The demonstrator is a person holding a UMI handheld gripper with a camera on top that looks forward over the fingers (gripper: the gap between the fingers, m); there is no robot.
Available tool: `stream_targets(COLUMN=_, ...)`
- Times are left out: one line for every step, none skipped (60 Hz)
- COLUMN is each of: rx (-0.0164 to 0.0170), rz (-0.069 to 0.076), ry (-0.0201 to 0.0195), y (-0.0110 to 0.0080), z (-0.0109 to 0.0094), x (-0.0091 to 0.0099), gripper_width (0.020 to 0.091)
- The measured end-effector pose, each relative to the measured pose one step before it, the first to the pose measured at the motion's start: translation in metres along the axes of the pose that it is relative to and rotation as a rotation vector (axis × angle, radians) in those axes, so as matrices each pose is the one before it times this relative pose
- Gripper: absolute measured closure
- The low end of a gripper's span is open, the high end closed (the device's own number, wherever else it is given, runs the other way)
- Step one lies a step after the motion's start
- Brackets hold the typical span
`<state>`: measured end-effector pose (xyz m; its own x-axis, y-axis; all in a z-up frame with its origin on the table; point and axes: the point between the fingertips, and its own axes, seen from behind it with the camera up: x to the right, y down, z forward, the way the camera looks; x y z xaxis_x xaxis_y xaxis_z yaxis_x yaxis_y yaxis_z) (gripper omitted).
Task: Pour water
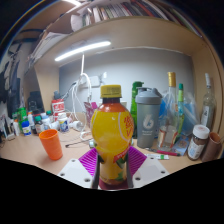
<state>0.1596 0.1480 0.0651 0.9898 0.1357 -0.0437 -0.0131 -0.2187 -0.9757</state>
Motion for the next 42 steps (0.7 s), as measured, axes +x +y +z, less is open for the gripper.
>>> stream_targets(rx=0.00004, rz=-0.0031, ry=-0.00089, y=0.00001, z=-0.00005, x=-0.00006, gripper_width=0.0712)
stream_targets(rx=-0.00075, rz=-0.0024, ry=-0.00087, y=0.00005, z=0.00001, x=-0.00009, gripper_width=0.0707)
stream_targets(rx=0.00052, rz=-0.0007, ry=0.00083, y=0.00022, z=0.00019, x=-0.00036, gripper_width=0.0690)
stream_targets(rx=-0.00172, rz=-0.0004, ry=0.00018, y=-0.00016, z=-0.00007, x=0.00002, gripper_width=0.0677)
stream_targets(rx=-0.00311, rz=-0.0005, ry=-0.00107, y=0.00019, z=-0.00010, x=-0.00004, gripper_width=0.0659)
stream_targets(rx=-0.00358, rz=0.0002, ry=-0.00201, y=0.00002, z=-0.00022, x=-0.00038, gripper_width=0.0640)
stream_targets(rx=-0.00444, rz=-0.0013, ry=-0.00275, y=0.00017, z=-0.00027, x=-0.00036, gripper_width=0.0618)
stream_targets(rx=-0.00806, rz=-0.0039, ry=-0.00367, y=0.00048, z=-0.00026, x=-0.00035, gripper_width=0.0600)
stream_targets(rx=-0.01784, rz=-0.0061, ry=-0.00741, y=0.00273, z=0.00040, x=0.00025, gripper_width=0.0580)
stream_targets(rx=-0.02833, rz=-0.0062, ry=-0.00675, y=0.00543, z=-0.00030, x=-0.00022, gripper_width=0.0553)
stream_targets(rx=-0.03245, rz=-0.0048, ry=-0.00678, y=0.00627, z=-0.00022, x=-0.00080, gripper_width=0.0515)
stream_targets(rx=-0.03465, rz=-0.0023, ry=-0.00719, y=0.00693, z=-0.00070, x=-0.00120, gripper_width=0.0464)
stream_targets(rx=-0.03132, rz=0.0004, ry=-0.00700, y=0.00638, z=-0.00076, x=-0.00122, gripper_width=0.0411)
stream_targets(rx=-0.02372, rz=0.0025, ry=-0.00721, y=0.00482, z=-0.00096, x=-0.00123, gripper_width=0.0337)
stream_targets(rx=-0.01533, rz=0.0033, ry=-0.00732, y=0.00327, z=-0.00136, x=-0.00121, gripper_width=0.0280)
stream_targets(rx=-0.00694, rz=0.0029, ry=-0.00487, y=0.00265, z=-0.00179, x=-0.00167, gripper_width=0.0248)
stream_targets(rx=-0.00299, rz=0.0031, ry=-0.00124, y=0.00148, z=-0.00195, x=0.00090, gripper_width=0.0249)
stream_targets(rx=-0.00280, rz=0.0012, ry=-0.00093, y=0.00150, z=-0.00216, x=-0.00003, gripper_width=0.0256)
stream_targets(rx=-0.00379, rz=0.0009, ry=0.00399, y=0.00152, z=-0.00254, x=0.00093, gripper_width=0.0261)
stream_targets(rx=-0.00435, rz=-0.0003, ry=0.00640, y=0.00120, z=-0.00282, x=0.00130, gripper_width=0.0259)
stream_targets(rx=-0.00459, rz=-0.0026, ry=0.00783, y=0.00115, z=-0.00317, x=0.00179, gripper_width=0.0259)
stream_targets(rx=-0.00433, rz=-0.0033, ry=0.00906, y=0.00087, z=-0.00348, x=0.00184, gripper_width=0.0257)
stream_targets(rx=-0.00554, rz=-0.0029, ry=0.00902, y=-0.00025, z=-0.00458, x=0.00176, gripper_width=0.0257)
stream_targets(rx=0.00042, rz=-0.0025, ry=0.00831, y=0.00021, z=-0.00380, x=0.00182, gripper_width=0.0258)
stream_targets(rx=-0.00064, rz=0.0000, ry=0.00786, y=-0.00010, z=-0.00409, x=0.00155, gripper_width=0.0258)
stream_targets(rx=-0.00046, rz=0.0023, ry=0.00685, y=-0.00059, z=-0.00467, x=0.00110, gripper_width=0.0259)
stream_targets(rx=0.00049, rz=0.0042, ry=0.00586, y=-0.00101, z=-0.00498, x=0.00070, gripper_width=0.0259)
stream_targets(rx=0.00121, rz=0.0060, ry=0.00488, y=-0.00116, z=-0.00530, x=0.00059, gripper_width=0.0257)
stream_targets(rx=0.00158, rz=0.0073, ry=0.00322, y=-0.00148, z=-0.00579, x=0.00010, gripper_width=0.0255)
stream_targets(rx=-0.00027, rz=0.0090, ry=0.00329, y=-0.00212, z=-0.00595, x=-0.00114, gripper_width=0.0257)
stream_targets(rx=0.00170, rz=0.0084, ry=0.00227, y=-0.00204, z=-0.00649, x=-0.00055, gripper_width=0.0258)
stream_targets(rx=0.00402, rz=0.0060, ry=0.00353, y=-0.00194, z=-0.00679, x=0.00017, gripper_width=0.0258)
stream_targets(rx=0.00388, rz=0.0056, ry=0.00475, y=-0.00251, z=-0.00695, x=-0.00023, gripper_width=0.0260)
stream_targets(rx=0.00577, rz=0.0060, ry=0.00645, y=-0.00307, z=-0.00714, x=-0.00011, gripper_width=0.0259)
stream_targets(rx=0.00622, rz=0.0051, ry=0.00710, y=-0.00334, z=-0.00739, x=-0.00014, gripper_width=0.0260)
stream_targets(rx=0.00647, rz=0.0037, ry=0.00707, y=-0.00338, z=-0.00767, x=-0.00031, gripper_width=0.0257)
stream_targets(rx=0.00651, rz=0.0027, ry=0.00641, y=-0.00373, z=-0.00775, x=-0.00068, gripper_width=0.0259)
stream_targets(rx=0.00529, rz=0.0025, ry=0.00816, y=-0.00481, z=-0.00771, x=-0.00122, gripper_width=0.0260)
stream_targets(rx=0.00664, rz=0.0024, ry=0.00750, y=-0.00396, z=-0.00831, x=-0.00079, gripper_width=0.0261)
stream_targets(rx=0.00735, rz=0.0029, ry=0.00768, y=-0.00423, z=-0.00847, x=-0.00098, gripper_width=0.0259)
stream_targets(rx=0.00671, rz=0.0028, ry=0.00845, y=-0.00481, z=-0.00891, x=-0.00153, gripper_width=0.0262)
stream_targets(rx=0.00673, rz=0.0038, ry=0.00589, y=-0.00438, z=-0.00887, x=-0.00196, gripper_width=0.0261)
